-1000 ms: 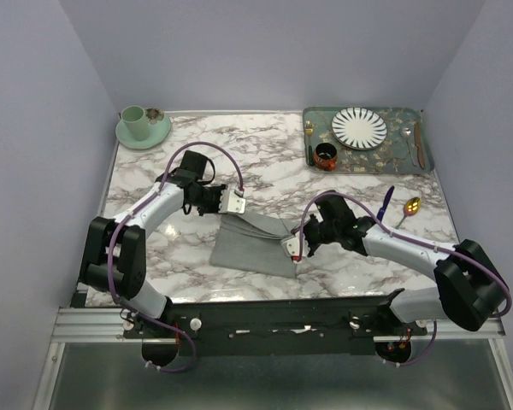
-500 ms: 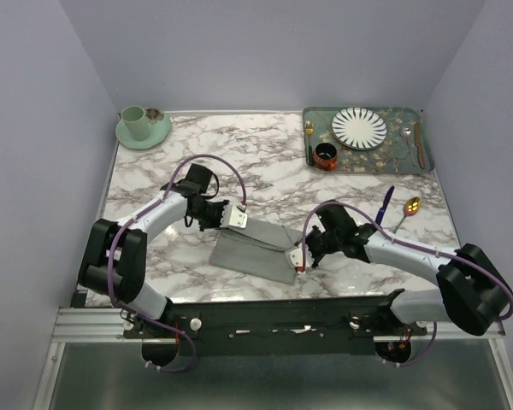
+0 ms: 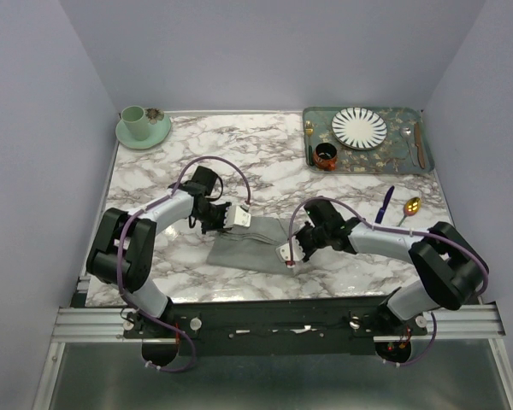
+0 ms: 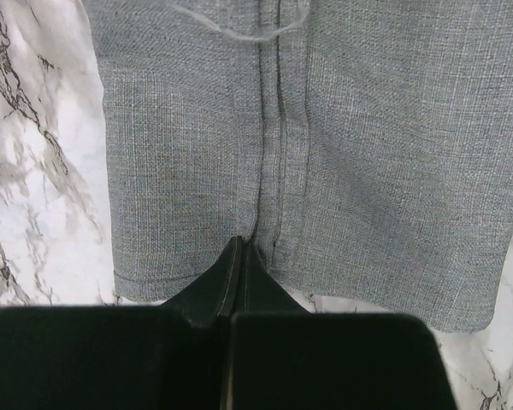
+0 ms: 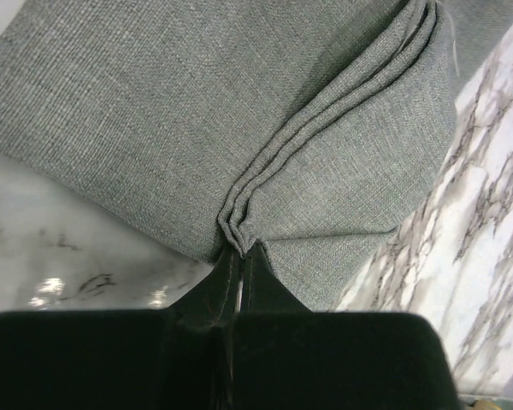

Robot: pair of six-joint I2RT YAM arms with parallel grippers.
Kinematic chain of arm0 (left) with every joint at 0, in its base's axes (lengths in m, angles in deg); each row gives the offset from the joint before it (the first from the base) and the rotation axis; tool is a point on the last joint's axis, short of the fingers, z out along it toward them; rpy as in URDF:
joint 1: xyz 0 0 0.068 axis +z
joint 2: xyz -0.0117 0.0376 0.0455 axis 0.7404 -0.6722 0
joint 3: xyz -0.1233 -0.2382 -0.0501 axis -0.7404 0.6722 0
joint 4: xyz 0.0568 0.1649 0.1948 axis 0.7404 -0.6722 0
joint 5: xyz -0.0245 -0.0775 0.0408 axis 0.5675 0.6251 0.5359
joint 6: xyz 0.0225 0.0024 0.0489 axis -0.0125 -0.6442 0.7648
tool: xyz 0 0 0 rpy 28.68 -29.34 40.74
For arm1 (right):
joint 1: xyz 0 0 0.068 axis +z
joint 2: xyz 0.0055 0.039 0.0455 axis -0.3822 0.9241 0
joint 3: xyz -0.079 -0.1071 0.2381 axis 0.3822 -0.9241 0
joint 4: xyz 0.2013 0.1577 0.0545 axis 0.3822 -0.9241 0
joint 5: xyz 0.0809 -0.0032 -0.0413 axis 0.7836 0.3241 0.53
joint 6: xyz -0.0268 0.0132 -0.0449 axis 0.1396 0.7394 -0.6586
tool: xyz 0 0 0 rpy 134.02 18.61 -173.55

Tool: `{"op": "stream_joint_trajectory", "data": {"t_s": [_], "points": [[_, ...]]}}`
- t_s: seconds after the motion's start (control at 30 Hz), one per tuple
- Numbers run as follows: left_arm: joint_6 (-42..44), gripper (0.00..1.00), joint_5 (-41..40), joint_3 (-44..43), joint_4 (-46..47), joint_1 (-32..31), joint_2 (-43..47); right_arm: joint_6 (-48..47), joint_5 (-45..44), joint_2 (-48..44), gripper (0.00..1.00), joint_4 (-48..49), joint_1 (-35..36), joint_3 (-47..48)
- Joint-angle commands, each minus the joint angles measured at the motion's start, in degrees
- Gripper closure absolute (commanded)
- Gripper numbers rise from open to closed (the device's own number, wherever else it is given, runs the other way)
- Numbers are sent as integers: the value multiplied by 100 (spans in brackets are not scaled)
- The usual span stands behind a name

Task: Fold the napkin into a case and place the utensils inside
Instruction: Smooth out the 2/3-rectangle-folded napkin at the center of the board.

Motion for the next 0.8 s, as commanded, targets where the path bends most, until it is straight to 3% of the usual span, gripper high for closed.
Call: {"op": "stream_joint_trajectory", "data": {"t_s": [0.0, 0.07, 0.2, 0.3, 0.4, 0.47, 0.5, 0.53, 0.77], "points": [[-1, 99, -214, -102, -656, -27, -81, -296, -463, 372, 99, -143, -51, 94], [-140, 92, -56, -233, -832, -19, -81, -445, -455, 346, 99, -134, -59, 76], [-518, 64, 234, -462, -1017, 261, 129, -858, -464, 171, 99, -99, -112, -134], [-1279, 53, 872, -857, -921, 665, 314, -1192, -402, -13, 99, -46, -156, -257], [-2370, 53, 1436, -1227, -423, 790, 411, -1377, -367, -50, 99, 33, -156, -328], [-3618, 53, 1701, -1158, 8, 790, 463, -1395, -384, -6, 99, 86, -156, -284], [-4109, 53, 1789, -1070, 672, 781, 507, -1378, -410, 21, 99, 95, -156, -275], [-5237, 53, 1834, -965, 1044, 773, 508, -1360, -402, 21, 99, 103, -156, -258], [-9143, 57, 1878, 221, 4015, 764, 69, -1509, -375, -155, 99, 497, -147, -512]]}}
